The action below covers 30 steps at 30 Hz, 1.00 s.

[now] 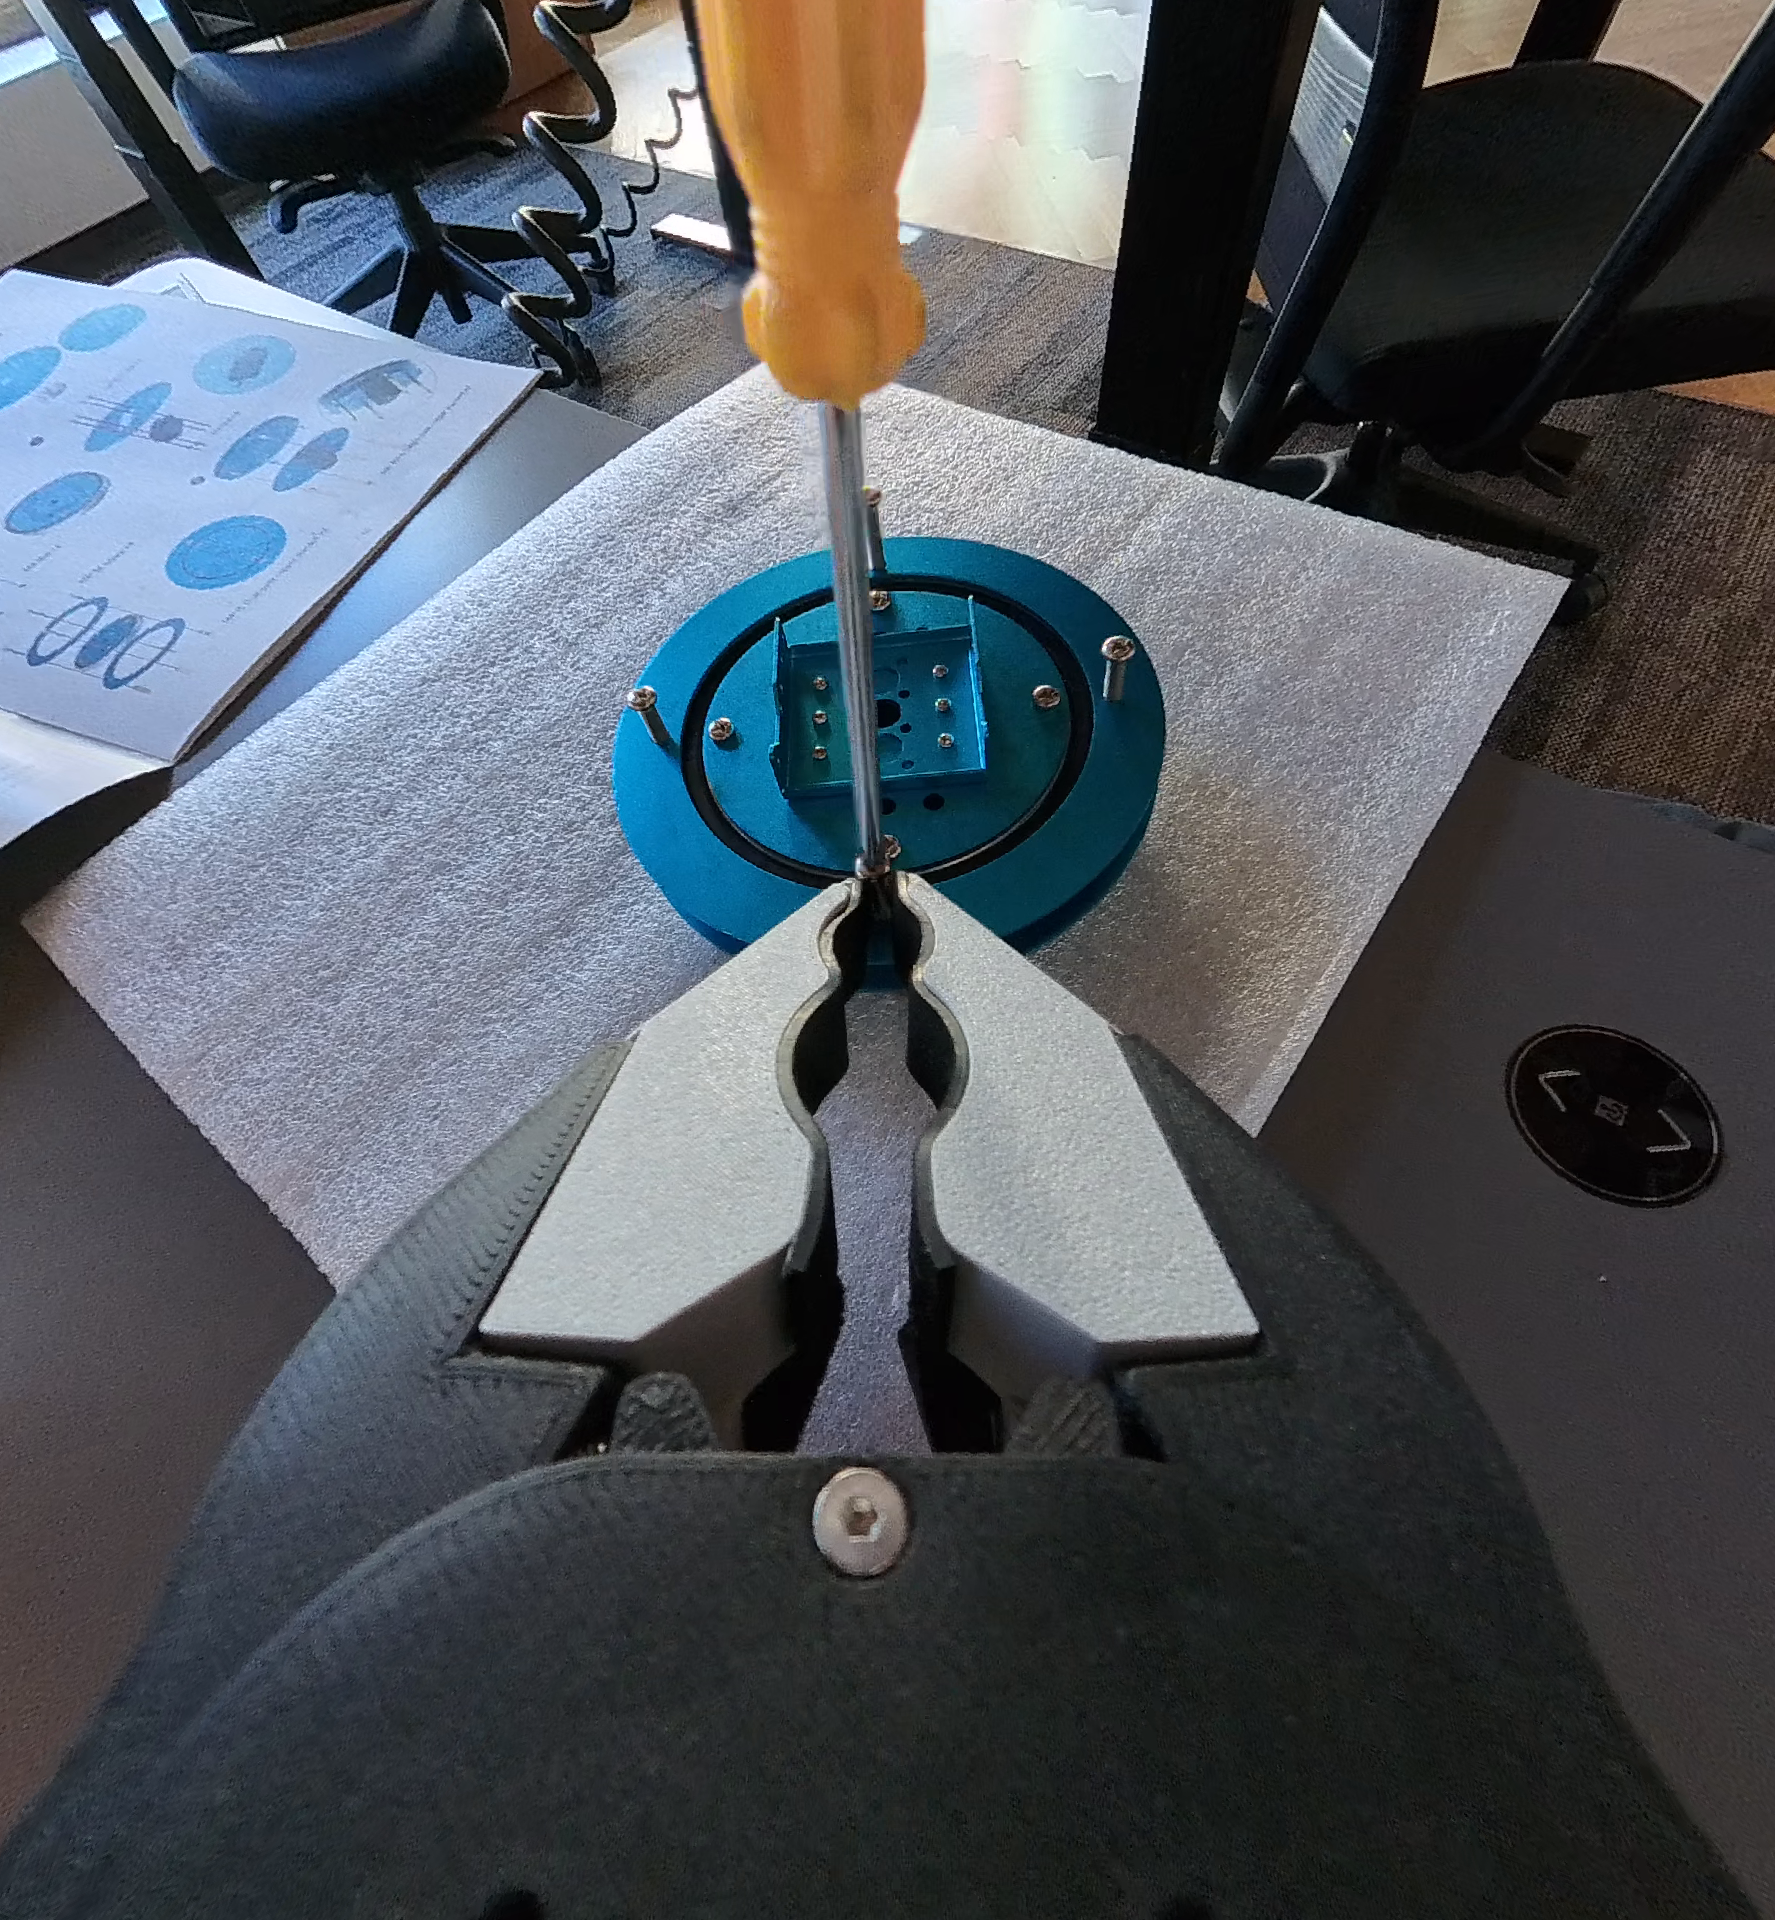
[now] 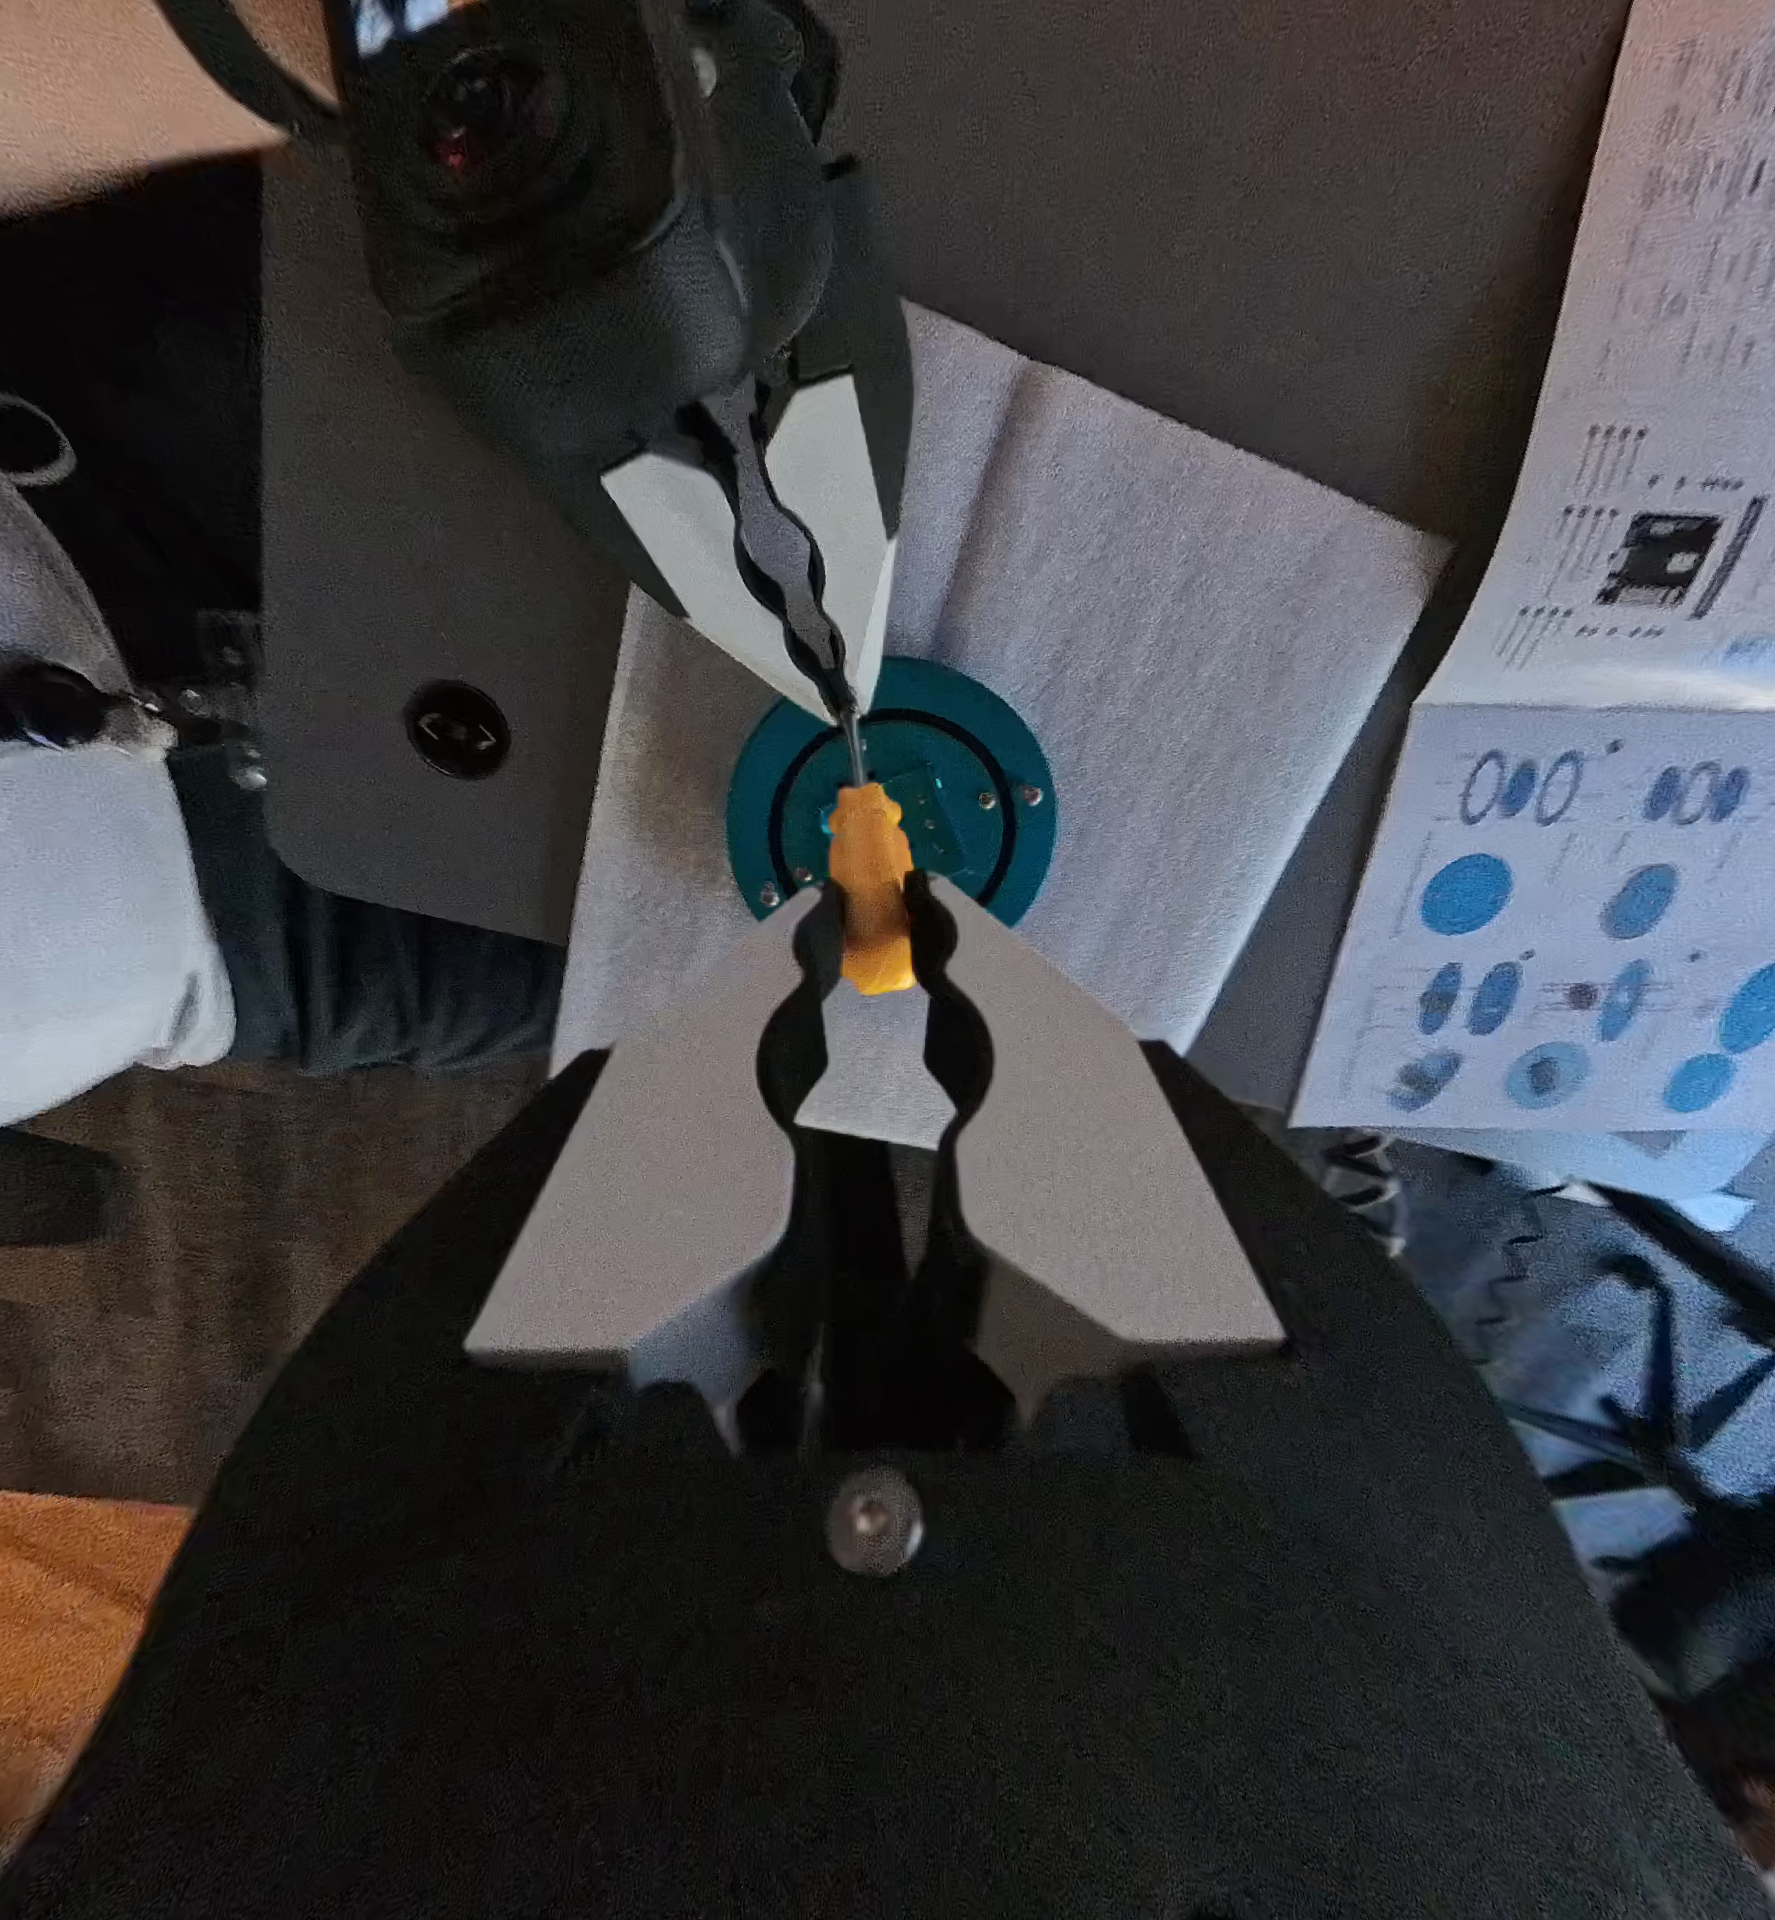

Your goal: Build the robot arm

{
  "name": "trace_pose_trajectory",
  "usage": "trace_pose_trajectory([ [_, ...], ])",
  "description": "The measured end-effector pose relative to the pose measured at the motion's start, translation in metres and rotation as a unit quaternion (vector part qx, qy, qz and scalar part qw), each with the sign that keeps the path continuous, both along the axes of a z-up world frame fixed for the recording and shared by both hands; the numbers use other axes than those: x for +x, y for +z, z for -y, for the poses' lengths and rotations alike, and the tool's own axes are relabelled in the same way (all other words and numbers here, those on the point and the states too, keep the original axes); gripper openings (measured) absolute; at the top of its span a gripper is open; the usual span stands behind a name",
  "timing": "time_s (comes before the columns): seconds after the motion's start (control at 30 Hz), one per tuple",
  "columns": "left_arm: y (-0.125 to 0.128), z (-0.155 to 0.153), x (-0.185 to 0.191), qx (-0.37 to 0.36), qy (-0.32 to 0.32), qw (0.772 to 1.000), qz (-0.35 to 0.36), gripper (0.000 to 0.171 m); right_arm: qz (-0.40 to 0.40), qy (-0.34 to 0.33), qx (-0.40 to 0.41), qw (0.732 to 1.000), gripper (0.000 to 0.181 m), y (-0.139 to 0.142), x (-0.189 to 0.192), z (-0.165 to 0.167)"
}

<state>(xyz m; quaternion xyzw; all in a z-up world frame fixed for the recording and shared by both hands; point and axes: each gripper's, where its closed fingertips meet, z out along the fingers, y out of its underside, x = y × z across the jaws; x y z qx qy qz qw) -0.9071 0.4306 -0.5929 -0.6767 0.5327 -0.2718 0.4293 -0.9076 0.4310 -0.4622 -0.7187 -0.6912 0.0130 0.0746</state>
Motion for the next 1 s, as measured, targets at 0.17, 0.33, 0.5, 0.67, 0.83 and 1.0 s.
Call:
trace_pose_trajectory([
  [0.17,0.000,0.000,0.000,0.010,0.003,1.000,-0.003,0.002,0.001,-0.165,-0.038,0.985,0.011,0.000,-0.001,0.000],
  [0.33,0.001,-0.001,0.000,0.013,0.007,1.000,0.000,0.008,-0.018,-0.200,-0.035,0.979,0.011,0.000,-0.008,-0.005],
  [0.5,0.024,0.004,0.004,0.012,-0.004,0.998,0.065,0.028,-0.028,-0.196,-0.032,0.980,0.011,0.000,-0.011,-0.007],
  [0.67,0.033,-0.002,0.006,0.067,0.011,0.995,0.067,0.003,-0.045,-0.191,-0.045,0.979,0.011,0.001,-0.017,-0.007],
  [0.83,0.032,-0.001,0.004,0.032,0.005,0.996,0.085,0.002,-0.107,-0.068,-0.054,0.990,0.031,0.009,-0.033,-0.003],
  [1.0,0.032,-0.004,0.003,0.027,0.013,0.996,0.086,0.002,-0.081,0.123,0.013,0.989,0.041,0.009,-0.014,0.003],
])
